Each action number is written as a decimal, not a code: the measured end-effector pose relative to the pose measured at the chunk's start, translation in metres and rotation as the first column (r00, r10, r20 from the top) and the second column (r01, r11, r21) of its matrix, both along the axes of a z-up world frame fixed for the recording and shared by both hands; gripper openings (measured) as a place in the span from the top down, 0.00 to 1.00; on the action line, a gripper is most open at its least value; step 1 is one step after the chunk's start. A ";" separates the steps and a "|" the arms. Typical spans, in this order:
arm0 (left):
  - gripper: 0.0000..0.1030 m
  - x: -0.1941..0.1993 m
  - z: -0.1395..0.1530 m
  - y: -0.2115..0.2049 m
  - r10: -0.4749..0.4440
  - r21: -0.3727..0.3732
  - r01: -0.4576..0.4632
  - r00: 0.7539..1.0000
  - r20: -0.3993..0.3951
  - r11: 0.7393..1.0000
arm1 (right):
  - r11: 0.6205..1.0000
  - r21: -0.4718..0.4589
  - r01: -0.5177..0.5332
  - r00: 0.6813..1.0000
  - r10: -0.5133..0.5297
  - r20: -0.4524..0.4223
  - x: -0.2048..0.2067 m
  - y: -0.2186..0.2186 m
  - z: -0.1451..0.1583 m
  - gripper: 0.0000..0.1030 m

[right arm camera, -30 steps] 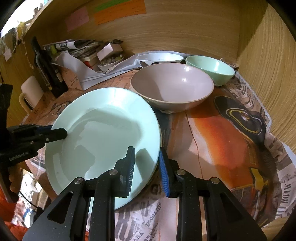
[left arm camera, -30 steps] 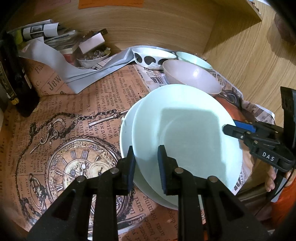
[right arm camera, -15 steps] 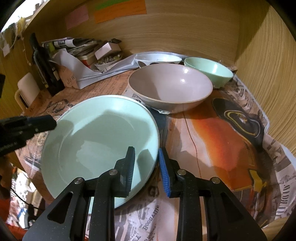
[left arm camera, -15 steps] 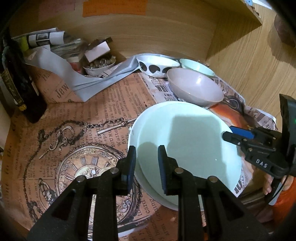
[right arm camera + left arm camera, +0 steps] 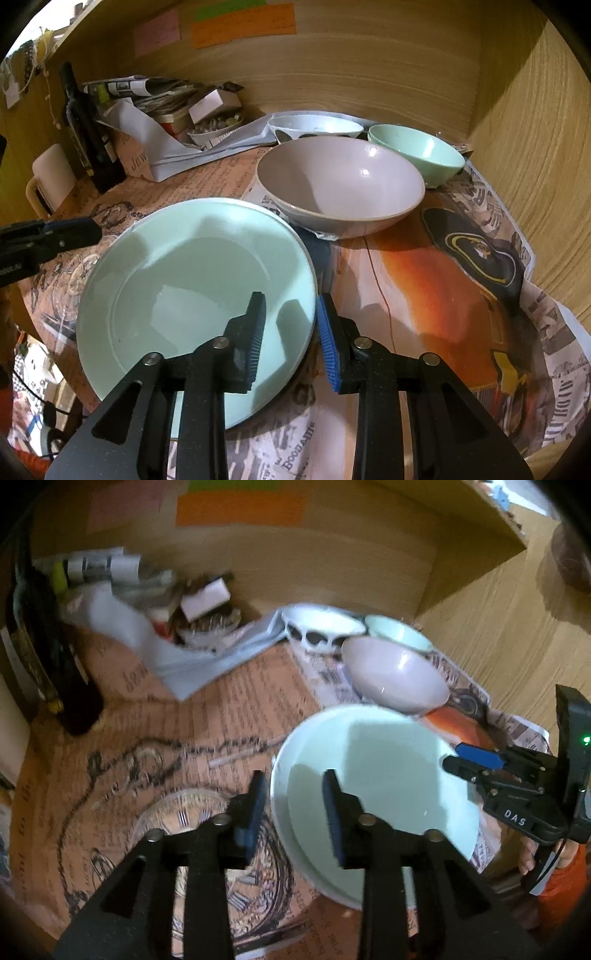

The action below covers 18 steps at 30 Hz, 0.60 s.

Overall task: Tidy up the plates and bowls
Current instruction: 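Lower the mint green plate onto the stack and open both grippers, then move both grippers to the pale pink bowl rim and close them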

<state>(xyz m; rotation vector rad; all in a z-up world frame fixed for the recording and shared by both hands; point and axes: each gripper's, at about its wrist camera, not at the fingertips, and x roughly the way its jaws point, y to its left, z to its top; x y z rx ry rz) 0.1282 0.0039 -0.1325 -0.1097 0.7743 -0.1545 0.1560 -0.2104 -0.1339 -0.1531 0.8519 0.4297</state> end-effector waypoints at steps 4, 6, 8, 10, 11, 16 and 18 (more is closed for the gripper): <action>0.51 0.003 0.020 -0.004 -0.006 0.014 0.005 0.997 0.074 1.000 | 1.000 0.010 0.012 0.999 -0.013 0.036 0.000 -0.005 0.011 0.63; 0.47 0.008 0.028 -0.005 -0.012 0.014 0.011 0.995 0.102 1.000 | 1.000 0.023 0.021 0.998 -0.023 0.065 0.001 -0.010 0.019 0.58; 0.45 0.015 0.035 -0.006 -0.014 0.007 0.013 0.992 0.124 1.000 | 0.998 0.043 0.035 0.994 -0.039 0.100 0.003 -0.015 0.029 0.55; 0.42 0.024 0.041 -0.007 -0.017 0.001 0.017 0.990 0.137 1.000 | 0.997 0.061 0.050 0.990 -0.058 0.126 0.008 -0.020 0.038 0.53; 0.39 0.028 0.043 -0.008 -0.017 0.000 0.018 0.990 0.143 1.000 | 0.995 0.077 0.065 0.987 -0.076 0.140 0.011 -0.025 0.043 0.45; 0.32 0.051 0.051 -0.020 -0.033 0.016 0.030 0.987 0.160 0.999 | 0.981 0.137 0.140 0.964 -0.166 0.208 0.023 -0.039 0.055 0.26; 0.31 0.063 0.051 -0.026 -0.061 0.020 0.058 0.987 0.147 0.998 | 0.977 0.150 0.151 0.960 -0.182 0.215 0.031 -0.044 0.059 0.26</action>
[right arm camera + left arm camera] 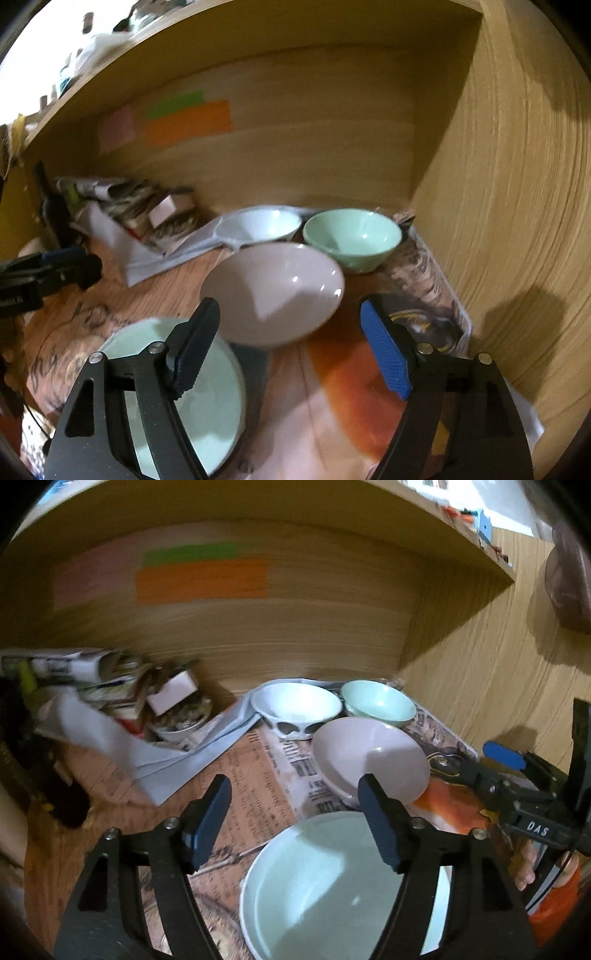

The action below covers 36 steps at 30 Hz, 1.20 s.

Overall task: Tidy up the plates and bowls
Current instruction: 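Move both grippers to the pale pink bowl rim and close them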

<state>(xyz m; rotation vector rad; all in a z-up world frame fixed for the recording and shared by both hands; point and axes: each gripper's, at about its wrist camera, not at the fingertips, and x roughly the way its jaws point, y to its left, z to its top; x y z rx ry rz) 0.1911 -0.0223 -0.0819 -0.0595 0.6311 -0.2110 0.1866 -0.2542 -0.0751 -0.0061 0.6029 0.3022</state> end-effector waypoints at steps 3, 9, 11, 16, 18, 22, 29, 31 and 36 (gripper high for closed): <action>0.31 0.020 -0.005 -0.008 -0.028 -0.011 0.027 0.999 -0.031 1.000 | 1.000 0.016 0.018 1.000 -0.018 0.013 0.011 -0.004 0.003 0.26; 0.31 0.061 -0.018 -0.021 -0.046 -0.019 0.044 0.996 -0.075 0.999 | 0.999 -0.001 0.043 0.999 -0.043 0.024 0.036 -0.002 -0.004 0.26; 0.31 0.072 -0.024 -0.023 -0.045 -0.014 0.044 0.995 -0.091 0.999 | 0.999 -0.007 0.043 0.999 -0.043 -0.001 0.046 -0.003 -0.011 0.26; 0.31 0.094 -0.038 -0.026 -0.032 -0.014 0.030 0.989 -0.142 0.999 | 0.999 -0.016 0.049 0.996 -0.050 -0.069 0.068 -0.010 -0.030 0.26; 0.33 0.102 -0.044 -0.026 -0.028 -0.014 0.026 0.986 -0.163 1.000 | 0.999 -0.011 0.051 0.994 -0.052 -0.093 0.076 -0.011 -0.038 0.31; 0.49 0.113 -0.054 -0.030 -0.047 -0.011 0.046 0.976 -0.212 0.999 | 0.999 -0.003 0.038 0.988 -0.038 -0.151 0.088 -0.011 -0.051 0.46; 0.64 0.128 -0.068 -0.034 -0.077 -0.022 0.074 0.961 -0.267 0.997 | 0.999 0.032 0.022 0.976 -0.014 -0.218 0.099 -0.013 -0.067 0.72; 0.71 0.132 -0.072 -0.036 -0.090 -0.029 0.085 0.954 -0.287 0.996 | 0.999 0.045 0.022 0.972 -0.011 -0.234 0.101 -0.014 -0.070 0.73; 0.83 0.136 -0.079 -0.040 -0.112 -0.047 0.103 0.948 -0.297 0.994 | 0.997 0.076 0.009 0.967 0.011 -0.255 0.104 -0.015 -0.073 0.81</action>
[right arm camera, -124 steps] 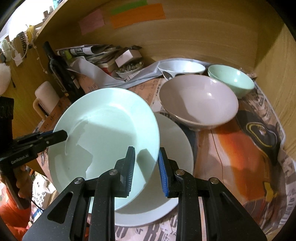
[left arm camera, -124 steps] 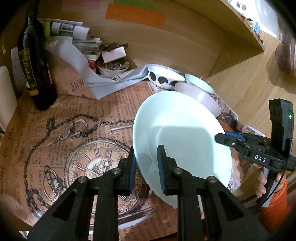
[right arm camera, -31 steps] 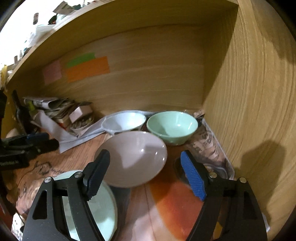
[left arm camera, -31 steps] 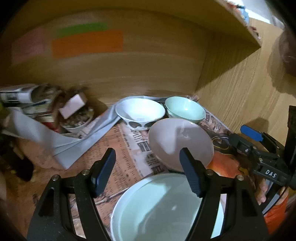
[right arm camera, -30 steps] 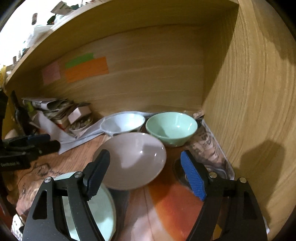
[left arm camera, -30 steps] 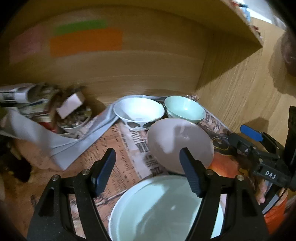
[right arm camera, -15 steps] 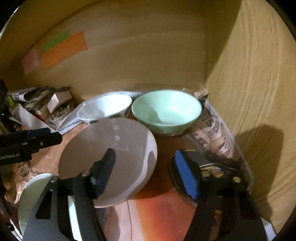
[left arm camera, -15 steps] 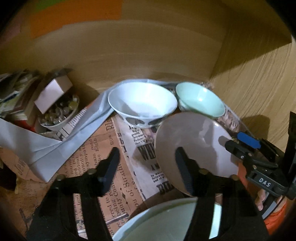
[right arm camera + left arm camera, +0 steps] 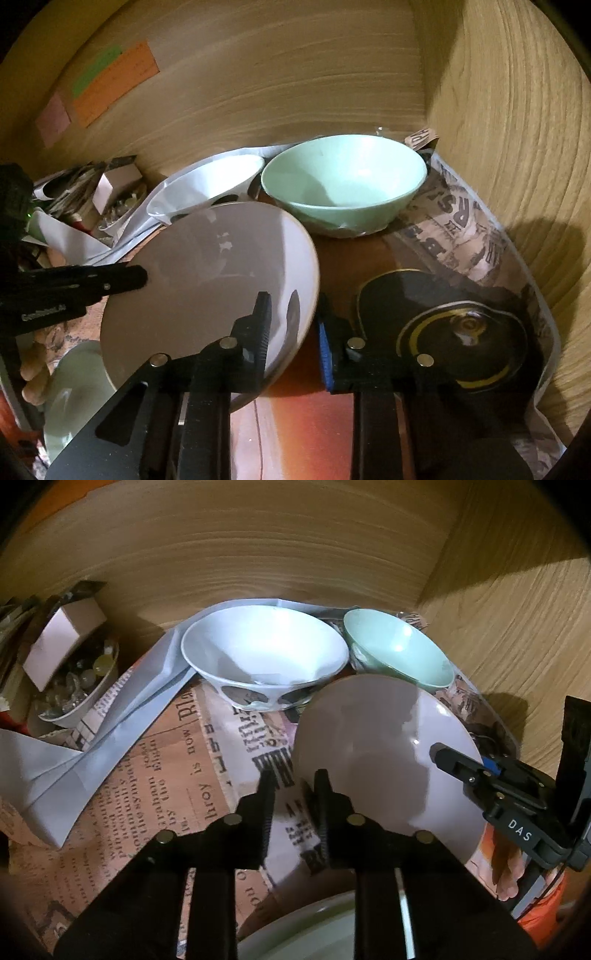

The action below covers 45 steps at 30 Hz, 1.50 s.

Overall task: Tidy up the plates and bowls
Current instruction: 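Move both grippers to the pale pink bowl rim and close them, then lift the pale pink bowl with both grippers and carry it over the plates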

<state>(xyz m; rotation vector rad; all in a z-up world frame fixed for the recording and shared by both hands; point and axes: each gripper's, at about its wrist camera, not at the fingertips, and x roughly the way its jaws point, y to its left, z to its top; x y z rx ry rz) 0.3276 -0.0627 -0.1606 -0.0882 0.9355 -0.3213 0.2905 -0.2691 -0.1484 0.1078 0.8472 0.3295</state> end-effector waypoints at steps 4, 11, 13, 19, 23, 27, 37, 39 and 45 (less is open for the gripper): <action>0.90 0.000 -0.001 -0.008 -0.019 0.028 0.019 1.000 0.011 0.999 | 1.000 -0.015 -0.001 1.000 0.001 0.012 -0.001 0.002 0.001 0.81; 0.90 0.002 -0.002 -0.010 0.008 0.043 -0.008 1.000 0.002 0.999 | 1.000 -0.005 0.003 1.000 -0.003 0.027 -0.004 0.002 0.005 0.81; 0.90 0.000 -0.001 -0.009 0.015 0.037 -0.015 1.000 0.003 0.999 | 1.000 -0.016 0.005 0.999 -0.004 0.041 -0.007 0.003 0.008 0.81; 0.90 -0.013 0.009 -0.007 0.019 0.035 -0.019 1.000 0.024 0.999 | 1.000 -0.001 0.011 0.998 -0.011 0.056 -0.010 0.000 0.017 0.81; 0.90 -0.024 0.018 -0.003 0.019 0.020 -0.020 0.999 0.043 1.000 | 1.000 0.017 0.012 0.997 -0.013 0.077 -0.015 -0.001 0.028 0.81; 0.90 -0.038 0.028 0.003 0.033 -0.001 -0.033 0.997 0.071 0.999 | 1.000 0.010 0.000 0.993 -0.001 0.114 -0.025 0.004 0.041 0.81; 0.90 -0.077 0.059 0.019 0.072 -0.031 -0.067 0.983 0.171 0.997 | 0.999 0.002 -0.038 0.980 0.037 0.198 -0.053 0.021 0.069 0.81; 0.90 -0.087 0.065 0.026 0.081 -0.048 -0.073 0.980 0.182 0.996 | 0.999 0.003 -0.046 0.977 0.044 0.209 -0.058 0.024 0.073 0.81; 0.90 -0.120 0.078 0.048 0.121 -0.068 -0.108 0.966 0.227 0.992 | 0.996 0.006 -0.087 0.968 0.083 0.238 -0.073 0.039 0.083 0.81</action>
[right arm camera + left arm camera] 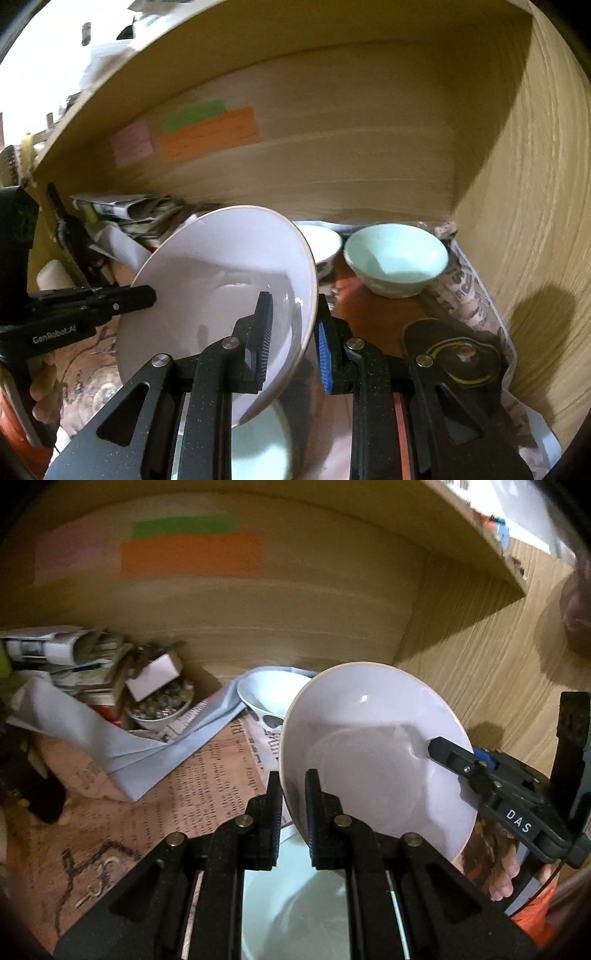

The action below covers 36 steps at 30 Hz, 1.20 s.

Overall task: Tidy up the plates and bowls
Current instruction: 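Lift the pale pink bowl with both grippers and carry it over the plates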

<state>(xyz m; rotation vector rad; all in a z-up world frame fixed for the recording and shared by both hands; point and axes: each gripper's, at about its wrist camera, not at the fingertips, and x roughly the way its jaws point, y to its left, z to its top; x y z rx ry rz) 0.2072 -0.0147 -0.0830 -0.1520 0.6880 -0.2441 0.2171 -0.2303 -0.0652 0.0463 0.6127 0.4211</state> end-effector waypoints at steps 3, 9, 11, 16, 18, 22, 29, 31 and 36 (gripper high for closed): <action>0.90 -0.014 0.004 0.009 0.019 -0.007 -0.019 1.000 0.015 1.000 | 1.000 0.001 -0.027 1.000 0.027 0.014 -0.008 0.008 0.003 0.81; 0.90 -0.043 0.007 0.029 0.063 -0.023 -0.062 0.998 0.028 0.998 | 0.997 0.005 -0.071 0.997 0.071 0.021 -0.023 0.026 0.004 0.81; 0.90 -0.053 0.007 0.037 0.078 -0.025 -0.077 0.996 0.033 0.997 | 0.996 0.004 -0.086 0.996 0.086 0.021 -0.027 0.033 0.004 0.81; 0.90 -0.074 0.008 0.049 0.112 -0.023 -0.111 0.992 0.056 0.994 | 0.992 0.013 -0.128 0.992 0.128 0.022 -0.037 0.047 0.004 0.81; 0.90 -0.080 0.007 0.054 0.126 -0.019 -0.125 0.990 0.063 0.992 | 0.990 0.012 -0.141 0.990 0.141 0.021 -0.040 0.053 0.003 0.81; 0.90 -0.092 0.004 0.067 0.148 -0.034 -0.146 0.987 0.060 0.989 | 0.986 0.011 -0.167 0.986 0.166 0.021 -0.046 0.064 0.002 0.81; 0.90 -0.112 -0.002 0.087 0.198 -0.046 -0.196 0.979 0.054 0.980 | 0.975 0.020 -0.221 0.975 0.221 0.005 -0.052 0.087 -0.006 0.81; 0.90 -0.117 -0.003 0.093 0.213 -0.054 -0.211 0.976 0.051 0.976 | 0.971 0.023 -0.237 0.971 0.237 -0.002 -0.053 0.094 -0.008 0.81; 0.90 -0.129 -0.010 0.109 0.244 -0.041 -0.242 0.969 0.046 0.969 | 0.960 0.028 -0.278 0.960 0.279 -0.020 -0.057 0.111 -0.015 0.81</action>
